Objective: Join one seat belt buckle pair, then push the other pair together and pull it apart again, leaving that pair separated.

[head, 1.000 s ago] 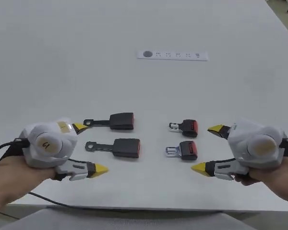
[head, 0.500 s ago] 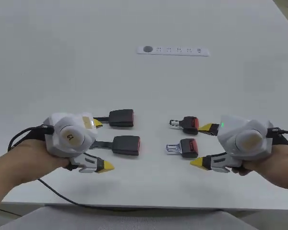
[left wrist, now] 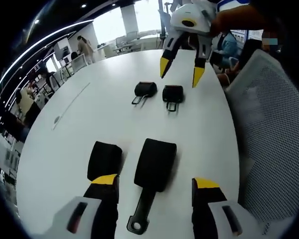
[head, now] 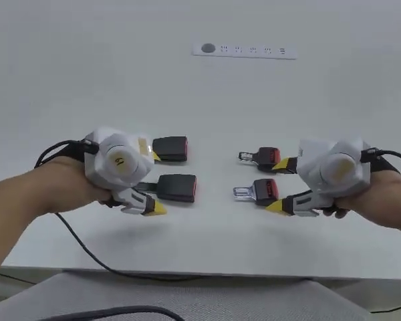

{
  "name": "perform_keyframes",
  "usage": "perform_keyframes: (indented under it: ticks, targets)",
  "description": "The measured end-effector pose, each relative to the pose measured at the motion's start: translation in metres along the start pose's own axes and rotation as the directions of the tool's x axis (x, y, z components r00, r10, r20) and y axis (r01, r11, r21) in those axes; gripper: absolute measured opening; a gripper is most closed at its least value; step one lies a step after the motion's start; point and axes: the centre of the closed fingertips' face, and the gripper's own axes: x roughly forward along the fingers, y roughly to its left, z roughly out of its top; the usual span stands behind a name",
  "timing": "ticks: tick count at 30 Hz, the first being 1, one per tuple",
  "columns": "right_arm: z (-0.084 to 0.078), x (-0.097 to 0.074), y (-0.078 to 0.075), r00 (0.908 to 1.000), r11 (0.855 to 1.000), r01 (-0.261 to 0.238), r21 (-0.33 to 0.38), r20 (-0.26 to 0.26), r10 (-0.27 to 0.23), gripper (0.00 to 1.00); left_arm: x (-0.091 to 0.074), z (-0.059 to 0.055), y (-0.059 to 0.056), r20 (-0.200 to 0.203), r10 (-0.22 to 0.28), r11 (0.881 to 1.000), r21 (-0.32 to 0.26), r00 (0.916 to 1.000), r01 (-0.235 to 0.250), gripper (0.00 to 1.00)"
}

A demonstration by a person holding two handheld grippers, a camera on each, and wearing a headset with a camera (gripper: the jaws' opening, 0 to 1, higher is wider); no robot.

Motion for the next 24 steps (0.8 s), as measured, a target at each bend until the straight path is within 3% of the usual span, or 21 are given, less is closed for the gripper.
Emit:
perform_keyframes:
  ticks: [7, 9, 14, 24]
  targets:
    - [0.001, 0.005, -0.003, 0.9988, 0.999, -0.047, -0.023, -0.017, 0.047, 0.39, 0.010, 0.002, 0.002, -0.032, -0.038, 0.998, 0.041, 0.9988, 0.039, 0.57]
    - [0.000, 0.006, 0.000, 0.9962, 0.996, -0.084, -0.028, -0.026, 0.083, 0.36, 0.013, 0.001, 0.002, -0.042, -0.055, 0.997, 0.052, 0.9976, 0.057, 0.57]
    - [-0.007, 0.013, -0.003, 0.9914, 0.991, -0.122, -0.047, -0.053, 0.120, 0.35, 0.016, 0.004, 0.000, -0.064, -0.086, 0.992, 0.082, 0.9943, 0.091, 0.56]
    - [-0.019, 0.020, -0.001, 0.9818, 0.984, -0.168, -0.057, -0.100, 0.161, 0.35, 0.031, -0.001, -0.002, -0.106, -0.140, 0.977, 0.144, 0.9845, 0.154, 0.48]
